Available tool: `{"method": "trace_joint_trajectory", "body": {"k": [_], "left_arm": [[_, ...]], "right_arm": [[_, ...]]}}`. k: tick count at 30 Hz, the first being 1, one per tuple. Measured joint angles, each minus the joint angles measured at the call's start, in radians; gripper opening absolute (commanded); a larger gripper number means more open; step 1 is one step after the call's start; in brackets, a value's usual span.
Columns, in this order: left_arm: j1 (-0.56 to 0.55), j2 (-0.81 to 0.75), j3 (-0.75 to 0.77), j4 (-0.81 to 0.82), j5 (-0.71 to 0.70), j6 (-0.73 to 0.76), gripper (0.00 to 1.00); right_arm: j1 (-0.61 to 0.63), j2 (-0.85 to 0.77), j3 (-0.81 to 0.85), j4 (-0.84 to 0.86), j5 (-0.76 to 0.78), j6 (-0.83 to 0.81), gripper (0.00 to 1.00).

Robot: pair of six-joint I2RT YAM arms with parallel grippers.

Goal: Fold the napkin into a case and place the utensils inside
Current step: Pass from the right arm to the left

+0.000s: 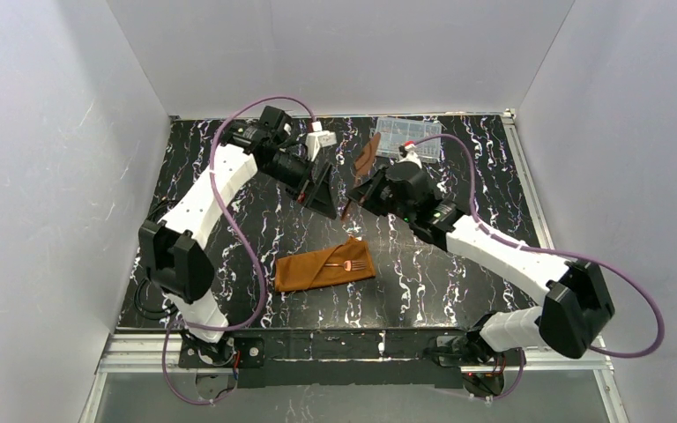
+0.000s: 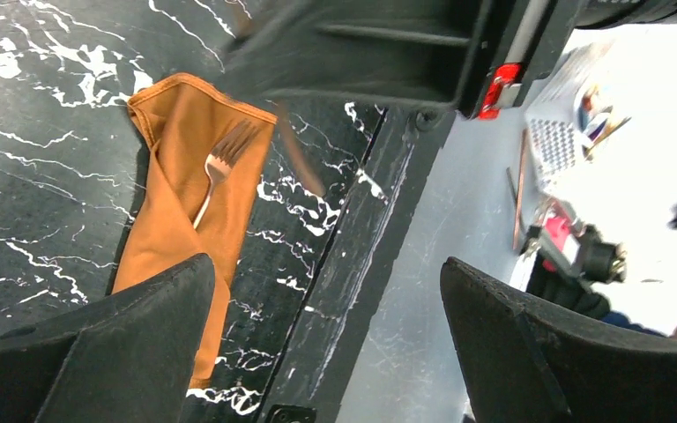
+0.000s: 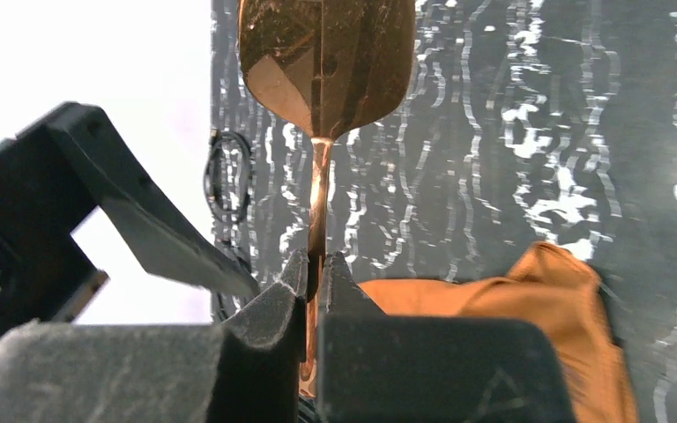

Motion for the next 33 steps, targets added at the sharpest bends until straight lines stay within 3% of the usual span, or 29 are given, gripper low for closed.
{"method": "trace_joint_trajectory", "body": {"k": [5, 10, 16, 19, 21, 22, 25, 31, 33], "left_arm": [[-0.077, -0.111, -0.111, 0.071, -0.082, 0.058, 0.97], [-0.106, -0.194, -0.182, 0.157, -0.203, 0.1, 0.88], [-0.1, -0.225, -0.189, 0.222, -0.255, 0.111, 0.55], [-0.1, -0.225, -0.189, 0.23, -0.249, 0.111, 0.3], [-0.1, -0.224, -0.188, 0.227, -0.235, 0.111, 0.06], [-0.1, -0.224, -0.186, 0.218, -0.225, 0.108, 0.0], [-0.079, -0.211, -0.17, 0.196, -0.275, 0.093, 0.0], [-0.076, -0.208, -0.166, 0.174, -0.262, 0.1, 0.0], [-0.081, -0.223, -0.175, 0.172, -0.233, 0.108, 0.0]], "right_arm": [[0.081, 0.059, 0.074, 0.043, 0.065, 0.072, 0.01], [0.107, 0.061, 0.108, 0.084, 0.095, 0.121, 0.01], [0.126, 0.066, 0.108, 0.09, 0.106, 0.161, 0.01], [0.142, 0.066, 0.108, 0.096, 0.111, 0.177, 0.01], [0.149, 0.066, 0.108, 0.103, 0.116, 0.179, 0.01], [0.153, 0.068, 0.108, 0.109, 0.121, 0.179, 0.01], [0.158, 0.067, 0.108, 0.119, 0.133, 0.177, 0.02], [0.161, 0.043, 0.073, 0.148, 0.101, 0.154, 0.69], [0.144, -0.003, 0.02, 0.158, 0.047, 0.121, 0.85]]}}
